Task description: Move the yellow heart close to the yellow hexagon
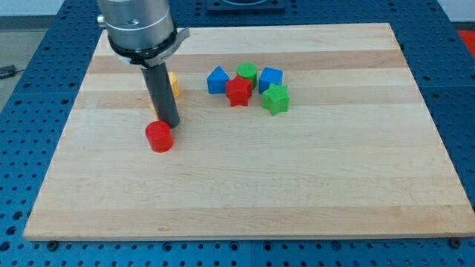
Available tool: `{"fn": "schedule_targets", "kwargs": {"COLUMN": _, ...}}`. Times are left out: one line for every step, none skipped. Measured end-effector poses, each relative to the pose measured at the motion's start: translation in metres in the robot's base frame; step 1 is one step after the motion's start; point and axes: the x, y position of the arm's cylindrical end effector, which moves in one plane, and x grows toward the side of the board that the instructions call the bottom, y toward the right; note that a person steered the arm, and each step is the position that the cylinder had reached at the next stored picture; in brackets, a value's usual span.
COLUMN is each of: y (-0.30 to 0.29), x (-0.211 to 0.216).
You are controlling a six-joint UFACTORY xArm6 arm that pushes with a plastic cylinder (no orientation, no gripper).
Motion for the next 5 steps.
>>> {"fn": "schedule_targets", "kwargs": {"y": -0.007, "x": -0.008}}
{"fn": "schedule_targets", "kwargs": {"y": -0.008, "x": -0.021}}
{"fn": "schedule_targets", "kwargs": {"y": -0.019, "x": -0.022}}
{"fn": "schedule_targets", "kwargs": {"y": -0.074, "x": -0.014}}
{"fn": "schedule_targets", "kwargs": {"y": -0.069, "x": 0.012}}
